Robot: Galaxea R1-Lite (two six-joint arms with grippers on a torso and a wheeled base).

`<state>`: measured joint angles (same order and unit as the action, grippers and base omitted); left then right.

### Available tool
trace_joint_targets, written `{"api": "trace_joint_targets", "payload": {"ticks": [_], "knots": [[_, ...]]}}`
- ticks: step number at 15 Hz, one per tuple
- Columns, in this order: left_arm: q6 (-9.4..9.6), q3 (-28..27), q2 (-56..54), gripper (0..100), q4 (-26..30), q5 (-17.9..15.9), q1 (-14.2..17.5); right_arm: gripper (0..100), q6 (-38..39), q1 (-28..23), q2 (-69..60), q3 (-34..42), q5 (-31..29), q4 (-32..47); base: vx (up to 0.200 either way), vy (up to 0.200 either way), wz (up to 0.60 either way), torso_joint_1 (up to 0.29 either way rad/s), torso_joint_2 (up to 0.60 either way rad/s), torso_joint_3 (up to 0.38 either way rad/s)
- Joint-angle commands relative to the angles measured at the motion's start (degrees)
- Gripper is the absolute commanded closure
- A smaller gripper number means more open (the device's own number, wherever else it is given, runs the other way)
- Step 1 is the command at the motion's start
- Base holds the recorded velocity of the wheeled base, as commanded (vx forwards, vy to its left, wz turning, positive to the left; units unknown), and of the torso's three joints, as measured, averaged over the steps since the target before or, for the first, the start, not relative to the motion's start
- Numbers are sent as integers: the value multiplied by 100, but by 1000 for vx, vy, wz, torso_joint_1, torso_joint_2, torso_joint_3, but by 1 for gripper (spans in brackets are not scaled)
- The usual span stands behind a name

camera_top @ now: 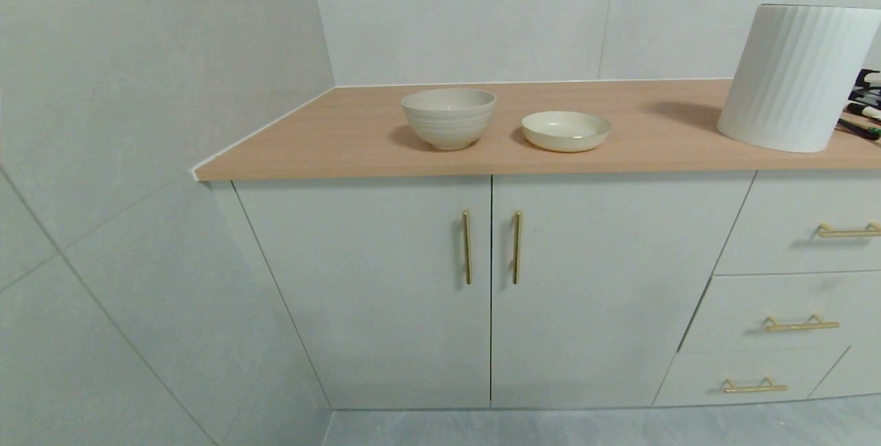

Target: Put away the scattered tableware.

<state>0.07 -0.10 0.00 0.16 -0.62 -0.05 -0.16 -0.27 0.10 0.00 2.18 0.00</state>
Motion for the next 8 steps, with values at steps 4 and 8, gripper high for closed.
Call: {"api": "trace_joint_targets", "payload": {"ticks": [4, 8], "knots": [[1, 1, 0, 0, 2, 1, 5, 0, -2, 0, -1, 0, 2, 0, 0, 0, 0, -51, 299, 231], [1, 1, 0, 0, 2, 1, -4, 0, -2, 0, -1, 0, 2, 0, 0, 0, 0, -4, 16, 10]]}}
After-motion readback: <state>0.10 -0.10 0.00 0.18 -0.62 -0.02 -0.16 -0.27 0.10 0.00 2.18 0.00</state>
